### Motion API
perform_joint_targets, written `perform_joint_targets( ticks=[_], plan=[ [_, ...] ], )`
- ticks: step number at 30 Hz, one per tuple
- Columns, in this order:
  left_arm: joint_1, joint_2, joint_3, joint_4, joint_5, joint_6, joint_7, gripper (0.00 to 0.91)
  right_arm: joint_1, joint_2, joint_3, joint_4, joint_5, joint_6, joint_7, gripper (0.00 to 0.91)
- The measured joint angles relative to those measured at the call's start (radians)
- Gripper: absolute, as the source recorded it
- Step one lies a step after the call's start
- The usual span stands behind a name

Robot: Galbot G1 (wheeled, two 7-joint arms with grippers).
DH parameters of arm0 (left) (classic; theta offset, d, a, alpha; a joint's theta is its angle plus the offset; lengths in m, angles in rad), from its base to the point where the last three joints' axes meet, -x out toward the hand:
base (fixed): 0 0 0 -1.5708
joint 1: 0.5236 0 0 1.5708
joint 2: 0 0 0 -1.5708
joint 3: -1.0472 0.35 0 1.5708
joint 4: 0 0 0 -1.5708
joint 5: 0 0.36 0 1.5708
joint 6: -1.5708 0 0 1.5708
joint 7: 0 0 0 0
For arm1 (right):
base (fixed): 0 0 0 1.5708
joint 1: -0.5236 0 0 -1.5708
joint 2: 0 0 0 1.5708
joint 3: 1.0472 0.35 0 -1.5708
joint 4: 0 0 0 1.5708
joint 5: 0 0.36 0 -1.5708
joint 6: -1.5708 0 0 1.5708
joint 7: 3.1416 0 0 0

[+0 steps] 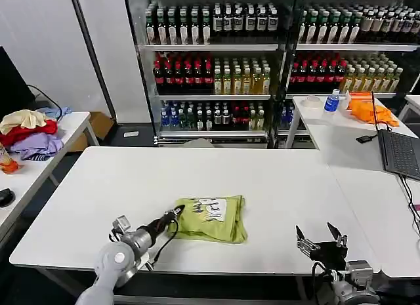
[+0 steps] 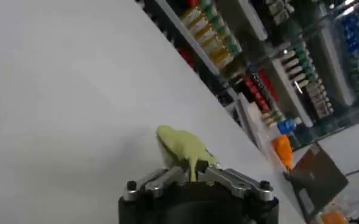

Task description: Fold and organize the clothes.

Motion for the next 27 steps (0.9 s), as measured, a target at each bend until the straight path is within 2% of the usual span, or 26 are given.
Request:
perform_joint_targets(
  ticks=[3, 7, 13, 18, 22, 27],
  plan=[
    [0.008, 0.026, -0.042, -0.018, 0.001, 0.008, -0.002, 0.02, 0.006, -0.004, 0.001, -0.001, 0.005, -0.001, 0.0, 0.907],
    [0.023, 0.107, -0.127, -0.037, 0.014, 0.017, 0.01, 0.02, 0.021, -0.006, 0.001, -0.008, 0.02, -0.002, 0.001, 0.907],
    [0.018, 0.311, -0.265, -0.038, 0.049, 0.025, 0.047, 0.02, 0.052, 0.002, -0.007, -0.021, 0.041, 0.002, 0.001, 0.907],
    [-0.002, 0.466, -0.306, -0.07, 0.107, 0.025, 0.07, 0.02, 0.07, 0.008, -0.014, -0.025, 0.05, 0.003, 0.0, 0.907],
    [0.005, 0.52, -0.283, -0.122, 0.213, 0.025, 0.079, 0.02, 0.077, 0.011, -0.01, -0.025, 0.053, 0.002, 0.001, 0.907],
    [0.012, 0.506, -0.177, -0.161, 0.414, 0.02, 0.074, 0.02, 0.075, 0.018, -0.008, -0.025, 0.048, 0.001, 0.002, 0.907]
  ],
)
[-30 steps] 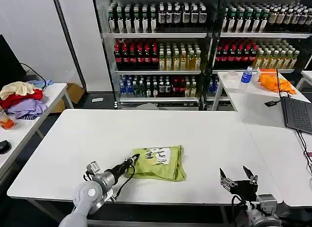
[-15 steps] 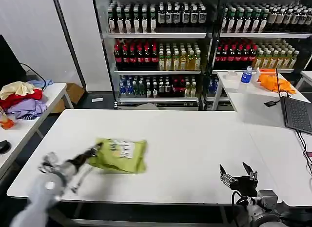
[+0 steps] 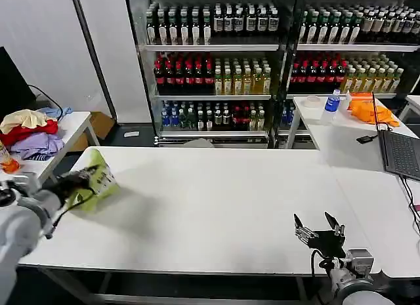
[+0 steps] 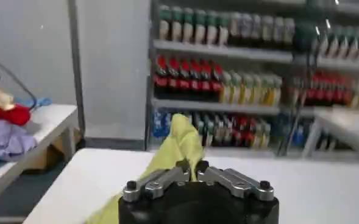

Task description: Fold and organize the clothes.

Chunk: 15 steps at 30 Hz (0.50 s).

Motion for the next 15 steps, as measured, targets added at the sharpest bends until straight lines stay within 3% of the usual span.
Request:
perform_joint_targets(
  ticks=[8, 15],
  plan=[
    [-0.05, -0.104, 0.231, -0.007, 0.356, -0.021, -0.028, 0.02, -0.019, 0.023, 0.001, -0.001, -0.041, -0.001, -0.001, 0.907],
    [-0.131, -0.161, 0.383, -0.028, 0.502, -0.009, -0.026, 0.02, -0.036, 0.041, 0.013, -0.008, -0.062, 0.005, -0.004, 0.907]
  ],
)
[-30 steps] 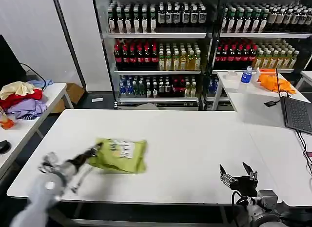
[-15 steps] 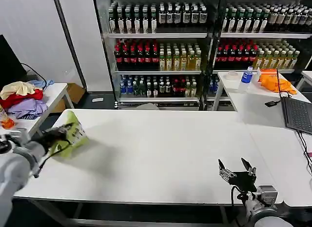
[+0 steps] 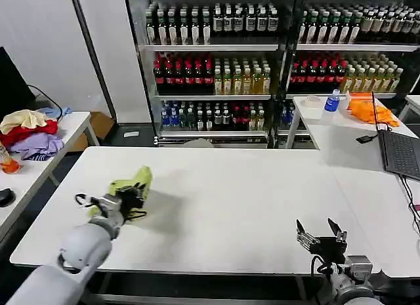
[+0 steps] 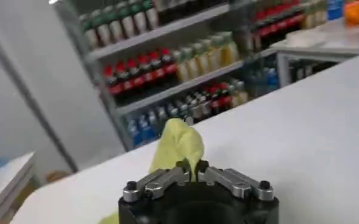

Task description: Fold and organize the clothes.

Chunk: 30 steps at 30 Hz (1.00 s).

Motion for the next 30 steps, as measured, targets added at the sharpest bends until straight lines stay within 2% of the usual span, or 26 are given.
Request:
perform_joint_targets(
  ticks=[7, 12, 13, 14, 15, 23, 30],
  plan=[
    [-0.086, -0.077, 0.154, 0.046, 0.069, 0.007, -0.016, 0.02, 0.0, 0.004, 0.007, -0.003, -0.008, 0.0, 0.0, 0.907],
    [-0.163, -0.167, 0.245, 0.118, 0.059, 0.009, -0.051, 0.02, -0.002, -0.002, 0.012, -0.004, -0.008, -0.001, -0.001, 0.907],
    [-0.181, -0.188, 0.258, 0.136, 0.049, 0.009, -0.062, 0.071, -0.001, -0.003, 0.013, -0.004, -0.007, -0.002, -0.001, 0.907],
    [-0.198, -0.207, 0.269, 0.152, 0.038, 0.009, -0.072, 0.212, 0.0, -0.005, 0.014, -0.004, -0.006, -0.003, -0.001, 0.907],
    [-0.213, -0.226, 0.279, 0.168, 0.028, 0.007, -0.081, 0.907, 0.001, -0.007, 0.014, -0.004, -0.006, -0.004, -0.001, 0.907],
    [-0.326, -0.363, 0.332, 0.296, -0.052, -0.045, -0.125, 0.907, 0.012, -0.014, 0.007, -0.012, -0.003, -0.005, -0.001, 0.907],
    [-0.356, -0.418, 0.342, 0.317, -0.193, -0.144, -0.127, 0.907, 0.028, -0.018, -0.006, -0.022, -0.003, -0.008, 0.0, 0.907]
  ],
)
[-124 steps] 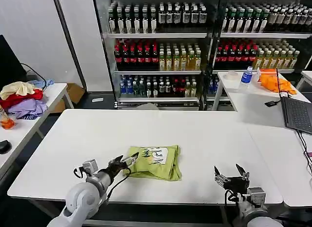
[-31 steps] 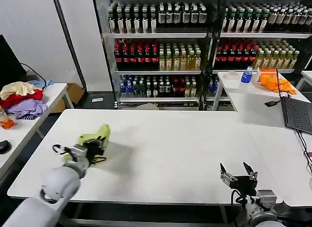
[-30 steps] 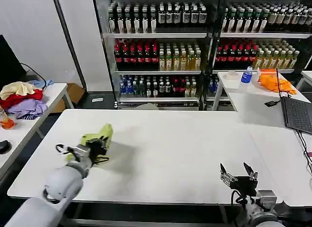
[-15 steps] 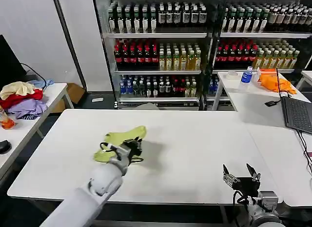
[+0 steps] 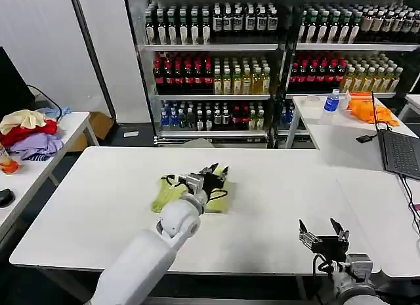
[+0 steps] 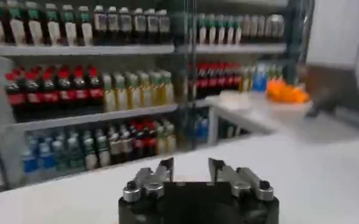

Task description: Fold and organize the clothes.

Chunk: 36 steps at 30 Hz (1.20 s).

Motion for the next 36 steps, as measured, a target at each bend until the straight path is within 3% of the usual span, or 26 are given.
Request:
perform_joint_targets(
  ticks=[7, 18, 27, 36],
  plan=[
    [0.03, 0.009, -0.048, -0.053, -0.079, -0.068, -0.012, 0.907, 0.04, -0.013, -0.027, -0.02, 0.016, 0.002, 0.015, 0.907],
    [0.151, 0.149, -0.24, -0.077, -0.032, -0.102, -0.07, 0.907, 0.303, 0.011, -0.199, -0.184, 0.165, -0.022, 0.078, 0.907],
    [0.245, 0.205, -0.373, -0.109, -0.049, -0.075, -0.074, 0.907, 0.593, 0.106, -0.365, -0.444, 0.318, -0.015, 0.145, 0.907],
    [0.301, 0.223, -0.434, -0.13, -0.061, -0.062, -0.073, 0.907, 0.752, 0.236, -0.442, -0.679, 0.376, 0.064, 0.153, 0.907]
  ],
)
